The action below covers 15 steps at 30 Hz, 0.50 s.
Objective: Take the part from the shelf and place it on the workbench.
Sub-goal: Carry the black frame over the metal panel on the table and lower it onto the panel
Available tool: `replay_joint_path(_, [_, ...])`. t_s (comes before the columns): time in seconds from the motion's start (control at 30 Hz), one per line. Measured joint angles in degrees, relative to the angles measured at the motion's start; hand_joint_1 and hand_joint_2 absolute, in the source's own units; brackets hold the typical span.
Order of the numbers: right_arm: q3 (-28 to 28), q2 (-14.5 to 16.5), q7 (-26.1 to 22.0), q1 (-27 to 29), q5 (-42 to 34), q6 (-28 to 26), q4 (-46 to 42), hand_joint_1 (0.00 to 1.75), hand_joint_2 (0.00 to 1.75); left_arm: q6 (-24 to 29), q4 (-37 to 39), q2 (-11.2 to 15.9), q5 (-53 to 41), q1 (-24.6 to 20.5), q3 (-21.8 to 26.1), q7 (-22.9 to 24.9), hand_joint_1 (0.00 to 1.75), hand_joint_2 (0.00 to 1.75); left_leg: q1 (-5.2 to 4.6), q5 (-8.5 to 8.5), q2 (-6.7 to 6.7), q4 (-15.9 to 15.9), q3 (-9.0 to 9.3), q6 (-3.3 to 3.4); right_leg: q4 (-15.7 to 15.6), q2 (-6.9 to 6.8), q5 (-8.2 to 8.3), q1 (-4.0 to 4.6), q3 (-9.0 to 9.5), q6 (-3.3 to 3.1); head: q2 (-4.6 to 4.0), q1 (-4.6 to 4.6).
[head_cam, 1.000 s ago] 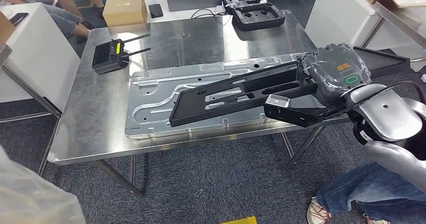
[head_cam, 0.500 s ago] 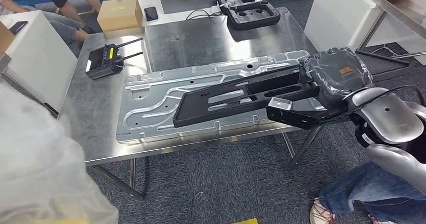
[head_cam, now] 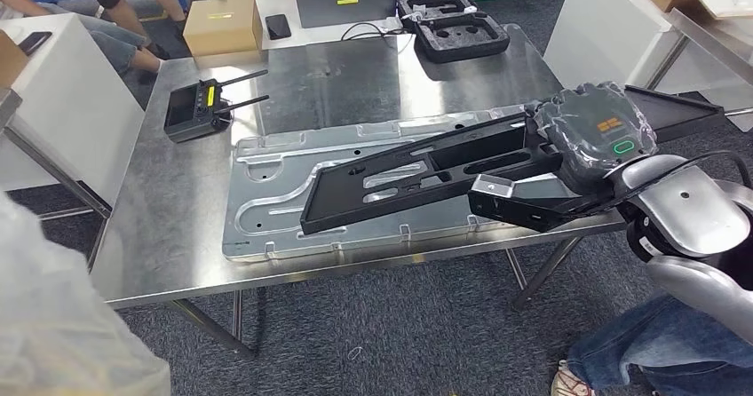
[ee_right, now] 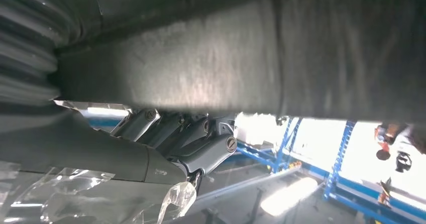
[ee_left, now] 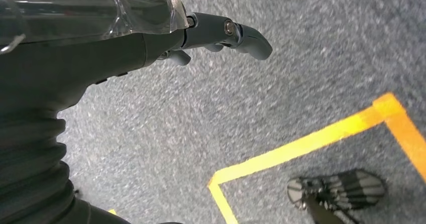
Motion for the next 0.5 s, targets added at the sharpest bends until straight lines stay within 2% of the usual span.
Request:
replay_joint_path(0.03, [0.04, -0.02, -0.03, 0.03, -0.01, -0.01, -0.03, 1.75, 1.75, 0.02, 0.00, -0.03, -0.02, 0.02, -0.01, 0.08, 0.00, 1.75, -0.04, -0.18, 0.00, 0.02, 0.21, 0.15, 3.73, 0.01, -1.40, 0.10, -2.21, 0.01, 0.00, 0.00])
replay_joint_path(0.07, [0.08, -0.04, -0.02, 0.17, -0.01, -0.01, -0.04, 1.75, 1.75, 0.03, 0.00, -0.08, -0.05, 0.09, -0.01, 0.18, 0.00, 1.75, -0.07, -0.41, -0.01, 0.03, 0.46, 0.23, 6.28, 0.01, -2.01, 0.20, -3.99, 0.03, 0.00, 0.00])
replay_joint_path(0.1, [0.11, -0.05, -0.02, 0.28, -0.01, 0.00, -0.04, 1.75, 1.75, 0.03, 0.00, -0.14, -0.11, 0.18, -0.02, 0.28, 0.00, 1.75, -0.08, -0.71, -0.04, 0.05, 0.76, 0.23, 6.89, 0.00, -1.53, 0.23, -4.88, 0.03, 0.00, 0.00])
replay_joint_path(0.13, [0.15, -0.07, -0.03, 0.32, 0.00, 0.01, -0.04, 1.75, 1.75, 0.03, 0.00, -0.20, -0.18, 0.28, -0.02, 0.39, 0.00, 1.75, -0.05, -1.08, -0.08, 0.08, 1.22, 0.14, 5.18, -0.01, 0.11, 0.19, -4.58, 0.10, 0.00, 0.01])
replay_joint_path(0.2, [0.16, -0.07, -0.03, 0.28, 0.03, 0.02, -0.04, 1.75, 1.75, 0.02, 0.01, -0.30, -0.27, 0.44, -0.02, 0.67, 0.00, 1.75, 0.00, -2.07, -0.16, 0.12, 2.22, -0.31, -2.61, -0.01, 4.85, 0.07, -1.53, 0.35, 0.00, 0.00])
replay_joint_path(0.23, [0.18, -0.06, -0.03, 0.21, 0.05, 0.02, -0.04, 1.75, 1.75, 0.02, 0.01, -0.30, -0.29, 0.45, -0.02, 0.81, 0.00, 1.75, -0.05, -2.56, -0.17, 0.21, 2.58, -0.61, -6.12, -0.01, 5.87, 0.08, -0.11, 0.22, 0.00, 0.02])
replay_joint_path(0.27, [0.19, -0.02, -0.05, 0.16, 0.05, 0.02, -0.04, 1.75, 1.75, 0.02, 0.02, -0.28, -0.28, 0.43, -0.02, 0.93, 0.00, 1.75, -0.13, -2.99, -0.16, 0.28, 2.68, -0.89, -8.28, 0.01, 6.40, 0.13, 0.77, -0.08, 0.00, 0.01])
replay_joint_path(0.3, [0.19, 0.01, -0.07, 0.16, 0.07, 0.01, -0.04, 1.75, 1.75, -0.01, 0.02, -0.25, -0.21, 0.42, -0.02, 0.99, 0.00, 1.75, -0.25, -3.27, -0.12, 0.42, 2.73, -1.18, -9.06, 0.04, 6.07, 0.22, 1.05, -0.59, 0.00, 0.01])
replay_joint_path(0.4, [0.13, 0.10, -0.08, 0.05, 0.21, -0.03, -0.02, 1.75, 1.75, -0.40, 0.02, -0.07, 0.05, 0.44, -0.02, 1.03, 0.00, 1.75, -0.24, -3.80, -0.07, 1.56, 2.79, -1.74, -9.24, 0.06, 5.73, 0.08, 1.66, -1.96, 0.00, -0.03])
replay_joint_path(0.43, [0.11, 0.19, -0.09, -0.07, 0.28, -0.03, -0.01, 1.75, 1.75, -0.64, 0.02, -0.01, 0.08, 0.42, -0.02, 1.01, 0.00, 1.75, -0.11, -4.21, -0.05, 3.37, 1.92, -2.00, -9.28, 0.06, 5.54, -0.03, 2.01, -2.23, 0.00, -0.04])
replay_joint_path(0.47, [0.10, 0.28, -0.10, -0.19, 0.33, -0.03, -0.02, 1.75, 1.75, -0.88, 0.02, 0.05, 0.08, 0.37, -0.02, 0.99, 0.00, 1.75, 0.08, -5.00, -0.02, 6.47, 0.22, -2.35, -9.31, 0.08, 5.27, -0.09, 2.35, -2.45, 0.00, -0.07])
replay_joint_path(0.5, [0.10, 0.37, -0.12, -0.25, 0.34, -0.02, -0.02, 1.75, 1.75, -1.04, 0.02, 0.04, 0.09, 0.33, -0.02, 0.97, 0.00, 1.75, 0.27, -6.21, 0.01, 10.54, -2.30, -2.72, -9.31, 0.08, 4.93, -0.09, 2.64, -2.60, 0.00, -0.09])
